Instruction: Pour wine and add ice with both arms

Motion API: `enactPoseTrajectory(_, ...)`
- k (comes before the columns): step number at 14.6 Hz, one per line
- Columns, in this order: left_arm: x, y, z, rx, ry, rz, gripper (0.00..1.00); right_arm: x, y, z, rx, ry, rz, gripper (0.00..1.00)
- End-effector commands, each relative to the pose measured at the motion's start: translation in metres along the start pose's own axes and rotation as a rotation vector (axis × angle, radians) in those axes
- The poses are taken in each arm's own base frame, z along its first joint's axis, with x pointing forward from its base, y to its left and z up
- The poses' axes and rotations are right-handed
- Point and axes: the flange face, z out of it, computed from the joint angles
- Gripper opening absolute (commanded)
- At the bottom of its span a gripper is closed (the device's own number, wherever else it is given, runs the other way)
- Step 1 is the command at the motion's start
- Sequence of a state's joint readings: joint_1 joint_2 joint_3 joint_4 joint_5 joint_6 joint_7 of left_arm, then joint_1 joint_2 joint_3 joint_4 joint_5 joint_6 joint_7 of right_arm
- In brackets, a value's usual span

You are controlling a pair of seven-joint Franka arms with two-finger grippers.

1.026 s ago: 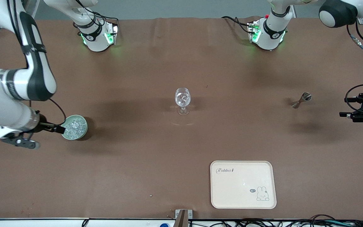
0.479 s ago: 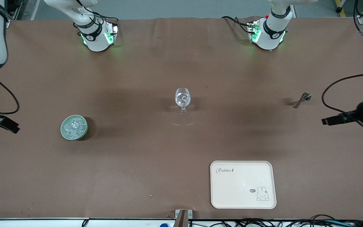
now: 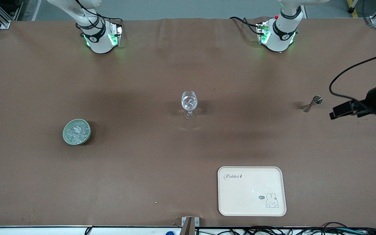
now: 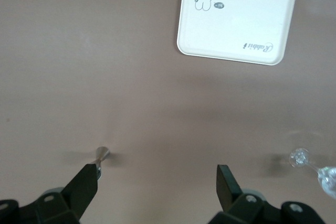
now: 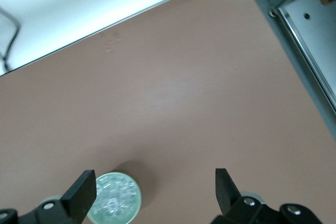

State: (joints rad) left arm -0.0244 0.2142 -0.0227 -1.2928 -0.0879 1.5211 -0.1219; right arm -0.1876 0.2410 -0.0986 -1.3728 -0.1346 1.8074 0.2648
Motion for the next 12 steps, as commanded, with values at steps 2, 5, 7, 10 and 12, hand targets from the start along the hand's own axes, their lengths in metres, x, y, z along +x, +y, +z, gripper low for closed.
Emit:
enactPoseTrajectory(2, -0.056, 0.004, -0.034, 0.032, 0.025, 0.043, 1.00, -0.006, 0.106, -0.015, -0.043, -0.083, 0.164, 1.00)
enactPoseTrajectory(5, -0.083, 0.017, -0.042, 0.074, 0.034, 0.079, 1.00, -0.030, 0.199, -0.018, -0.084, -0.214, 0.304, 1.00)
enactPoseTrajectory(7, -0.088, 0.025, -0.039, 0.077, 0.025, 0.112, 0.99, -0.047, 0.260, -0.018, -0.108, -0.269, 0.406, 1.00)
enactPoseTrajectory(10, -0.086, 0.033, -0.034, 0.110, 0.015, 0.208, 0.99, -0.070, 0.318, -0.006, -0.131, -0.362, 0.512, 1.00)
enactPoseTrajectory(12, -0.084, 0.034, -0.032, 0.111, 0.011, 0.210, 0.99, -0.086, 0.336, 0.000, -0.142, -0.442, 0.561, 1.00)
